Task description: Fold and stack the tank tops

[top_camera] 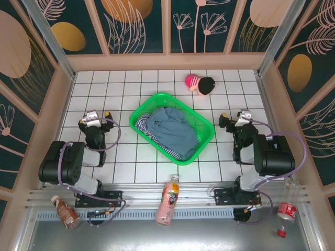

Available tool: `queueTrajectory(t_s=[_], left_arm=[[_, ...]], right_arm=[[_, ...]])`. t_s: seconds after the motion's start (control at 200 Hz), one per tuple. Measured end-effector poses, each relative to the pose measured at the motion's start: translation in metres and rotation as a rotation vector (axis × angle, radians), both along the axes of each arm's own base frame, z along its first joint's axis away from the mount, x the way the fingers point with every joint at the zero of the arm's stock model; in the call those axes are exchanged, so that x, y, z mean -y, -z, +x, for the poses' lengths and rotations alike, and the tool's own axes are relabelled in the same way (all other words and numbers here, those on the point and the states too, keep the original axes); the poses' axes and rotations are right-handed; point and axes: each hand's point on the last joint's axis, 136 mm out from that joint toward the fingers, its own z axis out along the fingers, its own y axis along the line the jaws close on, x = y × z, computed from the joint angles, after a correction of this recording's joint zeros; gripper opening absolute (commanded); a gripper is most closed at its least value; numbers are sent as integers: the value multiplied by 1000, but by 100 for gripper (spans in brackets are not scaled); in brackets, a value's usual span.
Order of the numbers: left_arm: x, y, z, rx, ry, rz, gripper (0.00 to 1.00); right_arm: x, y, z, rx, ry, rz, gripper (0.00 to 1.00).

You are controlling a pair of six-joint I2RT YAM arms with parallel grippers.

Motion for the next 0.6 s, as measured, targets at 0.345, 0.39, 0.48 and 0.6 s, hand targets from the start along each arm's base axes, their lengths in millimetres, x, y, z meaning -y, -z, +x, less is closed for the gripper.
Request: queueTrajectory(t_s=[0.345,0.39,0.48,0.6], left_arm=[[0,0,0,0,0,0,99],[0,0,0,0,0,0,99],[0,0,0,1,0,0,99],[0,-7,1,-9,0,4,99]], right_arm=[[0,0,0,0,0,0,99],[0,0,0,0,1,0,99],[1,0,0,0,6,-1,99],[2,-5,0,10,15,-3,99]])
